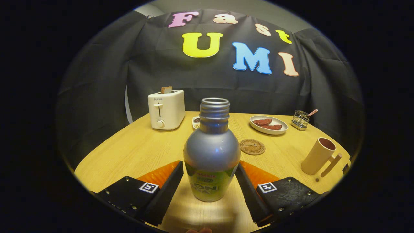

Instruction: Take the bottle from table, then pour the juice into the cup, finally place the bottle on the coaster

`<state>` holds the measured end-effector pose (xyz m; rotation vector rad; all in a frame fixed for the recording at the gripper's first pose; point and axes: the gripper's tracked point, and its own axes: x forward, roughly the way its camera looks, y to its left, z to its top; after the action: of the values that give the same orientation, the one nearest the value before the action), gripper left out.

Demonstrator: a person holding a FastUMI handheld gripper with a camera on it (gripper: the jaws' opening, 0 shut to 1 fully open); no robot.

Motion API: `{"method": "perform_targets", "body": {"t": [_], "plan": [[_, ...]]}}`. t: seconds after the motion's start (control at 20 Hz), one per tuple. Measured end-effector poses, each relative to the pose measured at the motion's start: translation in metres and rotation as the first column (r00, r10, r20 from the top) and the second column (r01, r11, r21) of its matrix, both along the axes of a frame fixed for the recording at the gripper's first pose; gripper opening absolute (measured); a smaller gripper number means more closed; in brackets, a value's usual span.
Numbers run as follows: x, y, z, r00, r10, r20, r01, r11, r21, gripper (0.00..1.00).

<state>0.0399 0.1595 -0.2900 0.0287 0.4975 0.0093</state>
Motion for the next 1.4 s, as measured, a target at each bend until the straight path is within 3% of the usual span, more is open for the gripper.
{"method": "perform_targets", "body": {"t": [0.55, 1.0, 1.1, 1.4], "plan": [[-0.015, 0.000, -0.043, 0.989, -0.036, -0.147, 0.036, 0.999, 0.000, 0.96], [-0.010, 0.005, -0.034, 0.995, -0.017, -0.096, 0.017, 1.000, 0.000, 0.94], [-0.008, 0.007, -0.035, 0.996, -0.009, -0.094, 0.009, 1.000, 0.000, 0.82], [-0.006, 0.014, -0.032, 0.995, 0.008, -0.095, -0.004, 0.999, 0.040, 0.77]]}}
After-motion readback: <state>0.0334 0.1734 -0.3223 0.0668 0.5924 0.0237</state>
